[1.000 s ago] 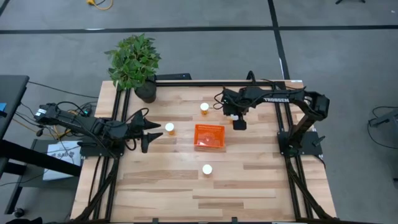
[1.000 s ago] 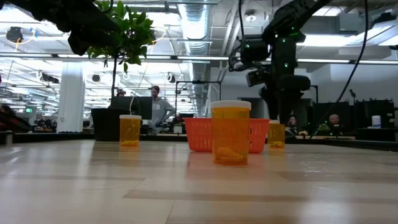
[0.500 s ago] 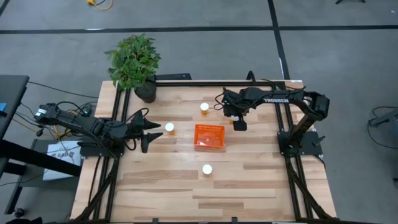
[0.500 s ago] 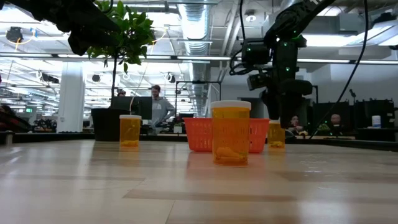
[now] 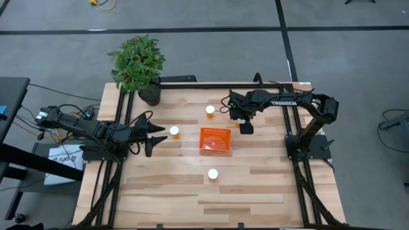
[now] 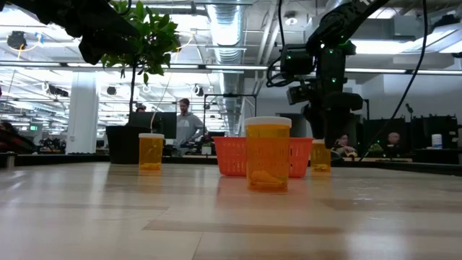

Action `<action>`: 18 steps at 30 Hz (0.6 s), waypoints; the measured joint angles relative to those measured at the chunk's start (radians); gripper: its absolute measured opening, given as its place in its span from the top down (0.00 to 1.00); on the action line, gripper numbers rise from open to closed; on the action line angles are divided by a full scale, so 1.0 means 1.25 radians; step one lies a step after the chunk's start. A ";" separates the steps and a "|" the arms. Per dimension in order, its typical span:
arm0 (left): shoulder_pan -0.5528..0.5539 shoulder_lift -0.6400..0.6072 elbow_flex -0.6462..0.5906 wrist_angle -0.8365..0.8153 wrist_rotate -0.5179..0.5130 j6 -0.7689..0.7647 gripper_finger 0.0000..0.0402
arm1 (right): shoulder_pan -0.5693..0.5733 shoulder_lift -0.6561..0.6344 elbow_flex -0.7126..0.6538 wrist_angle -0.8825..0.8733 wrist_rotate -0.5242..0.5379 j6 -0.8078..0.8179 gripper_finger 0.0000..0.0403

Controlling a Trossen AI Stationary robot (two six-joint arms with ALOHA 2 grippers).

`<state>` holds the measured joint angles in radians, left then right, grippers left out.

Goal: Pick and place pill bottles into a basket
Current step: Put the orange medicine bottle into the orange basket

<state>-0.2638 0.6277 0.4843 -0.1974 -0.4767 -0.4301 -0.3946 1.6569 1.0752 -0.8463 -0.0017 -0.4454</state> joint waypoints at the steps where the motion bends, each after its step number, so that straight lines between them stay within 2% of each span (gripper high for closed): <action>1: 0.000 0.000 0.000 0.000 0.000 0.000 0.50 | 0.000 0.000 0.000 0.000 0.000 0.000 0.26; 18: 0.000 0.000 0.000 -0.006 0.000 0.000 0.50 | 0.000 0.000 0.000 0.002 0.001 0.008 0.29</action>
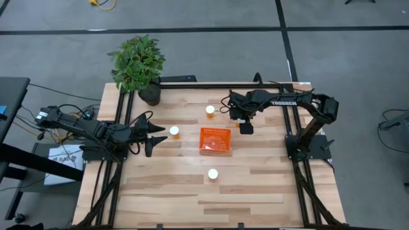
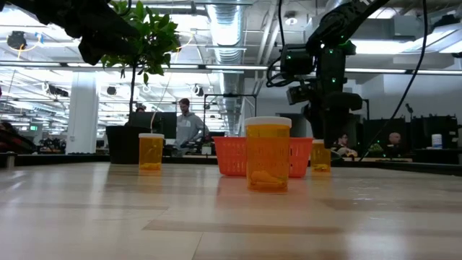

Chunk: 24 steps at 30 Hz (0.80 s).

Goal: Pick and place pill bottles into a basket
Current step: Put the orange medicine bottle into the orange basket

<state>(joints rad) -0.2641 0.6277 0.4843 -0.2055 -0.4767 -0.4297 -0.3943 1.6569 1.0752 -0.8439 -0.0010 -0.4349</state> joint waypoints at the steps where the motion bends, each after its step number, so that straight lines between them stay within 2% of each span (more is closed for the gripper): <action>1: 0.000 0.000 0.000 0.000 0.000 0.000 0.50 | 0.000 0.000 0.000 0.000 0.000 0.000 0.29; 13: 0.000 0.000 0.000 -0.008 0.000 0.000 0.50 | 0.001 0.000 0.000 0.000 0.001 0.001 0.30; 24: 0.000 0.000 0.000 -0.008 0.000 0.000 0.50 | 0.001 0.000 0.000 0.000 0.001 0.001 0.46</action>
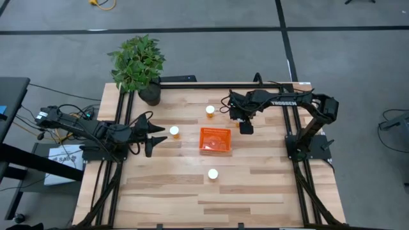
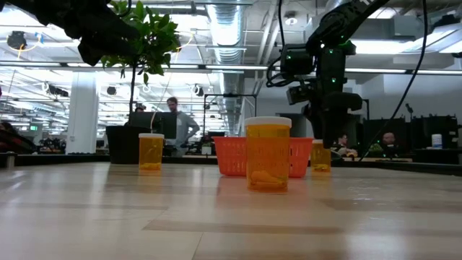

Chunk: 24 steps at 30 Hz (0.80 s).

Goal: Pick and place pill bottles into a basket
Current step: Put the orange medicine bottle into the orange basket

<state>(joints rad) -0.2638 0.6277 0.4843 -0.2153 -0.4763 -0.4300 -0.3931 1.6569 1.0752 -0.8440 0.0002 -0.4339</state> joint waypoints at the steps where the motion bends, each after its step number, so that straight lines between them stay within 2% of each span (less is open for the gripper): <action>1: 0.000 0.000 0.000 0.000 0.000 0.000 0.50 | 0.000 0.000 0.000 0.000 0.000 0.000 0.47; 5: 0.000 0.000 0.000 0.000 0.000 0.000 0.50 | 0.000 0.000 0.000 0.000 0.000 0.000 0.49; 13: 0.000 0.000 0.000 0.000 0.007 0.000 0.50 | 0.000 0.000 0.001 0.000 -0.002 -0.001 0.43; 20: 0.000 0.000 0.000 0.000 0.007 0.000 0.50 | 0.000 0.000 0.025 -0.014 0.000 -0.007 0.50; 24: 0.000 0.000 0.000 0.000 0.008 0.000 0.50 | 0.000 0.000 0.028 -0.024 0.000 -0.008 0.49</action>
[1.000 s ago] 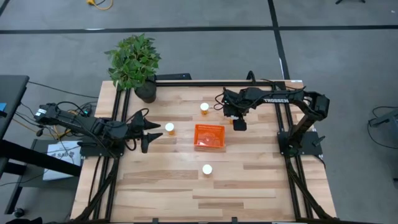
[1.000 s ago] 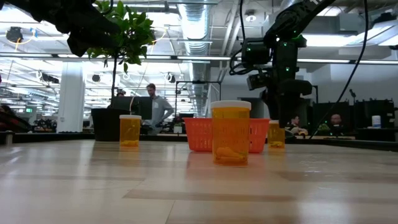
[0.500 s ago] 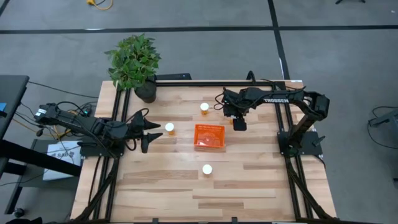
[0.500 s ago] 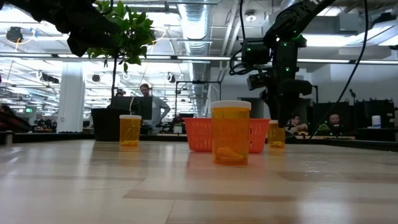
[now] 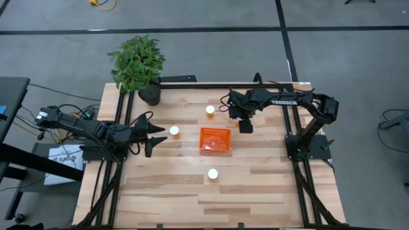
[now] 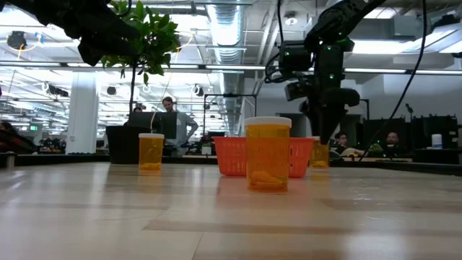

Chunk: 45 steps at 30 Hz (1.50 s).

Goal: Pick and place pill bottles into a basket
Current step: Put the orange medicine bottle into the orange basket

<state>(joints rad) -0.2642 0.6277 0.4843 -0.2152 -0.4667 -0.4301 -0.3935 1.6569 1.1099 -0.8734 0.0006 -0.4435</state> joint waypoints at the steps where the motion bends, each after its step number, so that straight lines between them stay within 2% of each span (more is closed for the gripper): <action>1: 0.000 0.000 0.000 0.000 0.000 0.000 0.50 | 0.000 0.000 0.000 -0.003 0.000 0.000 0.48; 6: 0.000 0.000 0.000 0.000 0.003 0.000 0.50 | 0.000 0.000 0.000 -0.007 0.000 0.012 0.45; 11: 0.000 0.000 0.000 0.000 0.013 0.001 0.50 | 0.003 0.000 0.006 -0.018 0.000 0.020 0.50; 14: 0.000 0.000 0.000 0.000 0.012 0.013 0.50 | 0.007 0.000 0.028 -0.034 0.000 0.020 0.51; 21: 0.000 0.000 0.000 0.003 0.014 0.019 0.50 | 0.023 0.000 0.086 -0.074 0.023 0.044 0.45; 28: 0.000 0.000 0.000 0.003 0.014 0.020 0.50 | 0.053 0.000 0.148 -0.103 0.026 0.062 0.51; 36: 0.000 0.000 0.000 0.003 0.015 0.020 0.50 | 0.098 0.000 0.224 -0.154 0.086 0.063 0.46; 45: 0.000 0.000 0.000 0.003 0.017 0.020 0.50 | 0.161 -0.001 0.291 -0.185 0.085 0.083 0.51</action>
<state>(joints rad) -0.2642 0.6277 0.4843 -0.2116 -0.4458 -0.4046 -0.1928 1.6562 1.4739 -1.1049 0.1066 -0.3395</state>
